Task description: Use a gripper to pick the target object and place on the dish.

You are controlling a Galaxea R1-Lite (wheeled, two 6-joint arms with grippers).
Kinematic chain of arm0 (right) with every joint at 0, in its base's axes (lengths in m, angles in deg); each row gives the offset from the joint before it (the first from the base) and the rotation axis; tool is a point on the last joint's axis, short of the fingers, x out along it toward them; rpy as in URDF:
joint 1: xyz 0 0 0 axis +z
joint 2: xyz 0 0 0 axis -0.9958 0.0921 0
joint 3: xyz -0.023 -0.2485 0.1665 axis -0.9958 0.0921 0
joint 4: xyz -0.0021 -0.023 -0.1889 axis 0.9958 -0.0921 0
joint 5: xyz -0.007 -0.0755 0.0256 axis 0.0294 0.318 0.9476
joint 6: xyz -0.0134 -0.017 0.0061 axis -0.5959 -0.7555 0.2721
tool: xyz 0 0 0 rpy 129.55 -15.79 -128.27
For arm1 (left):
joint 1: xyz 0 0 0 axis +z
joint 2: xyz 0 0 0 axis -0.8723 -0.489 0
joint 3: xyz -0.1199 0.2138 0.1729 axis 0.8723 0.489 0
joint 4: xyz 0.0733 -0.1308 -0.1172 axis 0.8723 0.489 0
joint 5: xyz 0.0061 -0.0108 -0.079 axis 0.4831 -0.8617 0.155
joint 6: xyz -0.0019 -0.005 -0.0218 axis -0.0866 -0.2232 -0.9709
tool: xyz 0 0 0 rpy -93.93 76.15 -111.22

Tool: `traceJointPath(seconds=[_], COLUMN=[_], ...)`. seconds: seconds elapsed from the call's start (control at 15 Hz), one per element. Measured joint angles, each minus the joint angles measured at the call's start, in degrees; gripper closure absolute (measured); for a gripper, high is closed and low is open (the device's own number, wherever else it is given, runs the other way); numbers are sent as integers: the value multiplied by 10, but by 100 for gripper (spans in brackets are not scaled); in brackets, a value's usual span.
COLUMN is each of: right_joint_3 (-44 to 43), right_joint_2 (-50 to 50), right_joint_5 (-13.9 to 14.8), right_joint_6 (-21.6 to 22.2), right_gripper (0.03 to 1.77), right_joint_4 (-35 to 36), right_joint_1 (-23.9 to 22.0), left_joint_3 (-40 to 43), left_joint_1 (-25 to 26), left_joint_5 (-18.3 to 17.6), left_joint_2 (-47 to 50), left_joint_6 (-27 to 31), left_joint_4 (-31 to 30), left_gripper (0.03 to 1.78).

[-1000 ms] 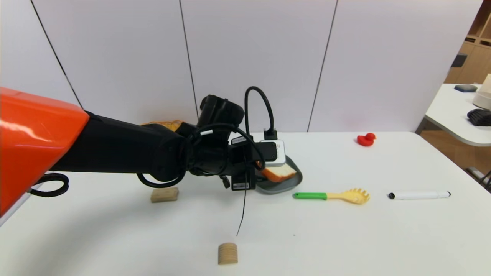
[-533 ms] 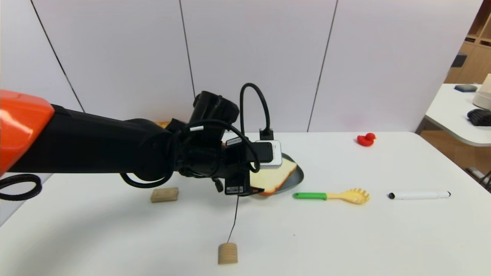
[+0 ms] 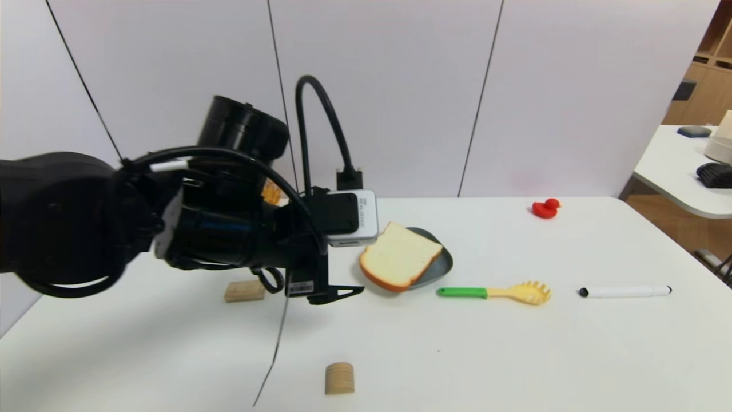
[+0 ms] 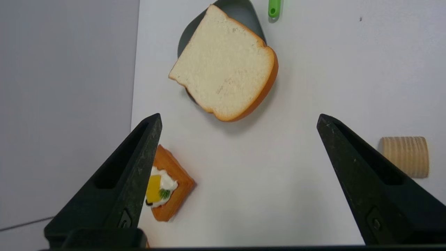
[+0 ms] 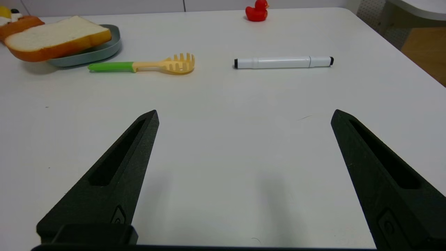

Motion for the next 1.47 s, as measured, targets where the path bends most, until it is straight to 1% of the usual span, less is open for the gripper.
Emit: traceJointPath(seconds=[0.13,0.27,0.47,0.67,0.93,1.13,1.27,1.33,1.47], right_joint_3=[0,0,0,0,0,0,0,0,0], right_joint_2=[0,0,0,0,0,0,0,0,0], right_joint_5=[0,0,0,0,0,0,0,0,0], right_joint_6=[0,0,0,0,0,0,0,0,0], right_gripper=[9,9,9,9,9,9,9,9,9], right_joint_4=[0,0,0,0,0,0,0,0,0], right_joint_1=[0,0,0,0,0,0,0,0,0], left_joint_3=[21,66,164,262,360,427,475,502,545], left_joint_1=[20,48,95,148,247,326,362,372,376], left_joint_5=[0,3,21,35,39,37,37,37,37], left_joint_2=[62,136,267,401,565,663,719,748,801], left_joint_6=[-15,-47,-135,-235,-334,-403,-432,-441,-456], left_joint_4=[31,43,47,28,4,-3,-13,-15,-17], left_gripper=[18,17,15,14,12,12,12,12,12])
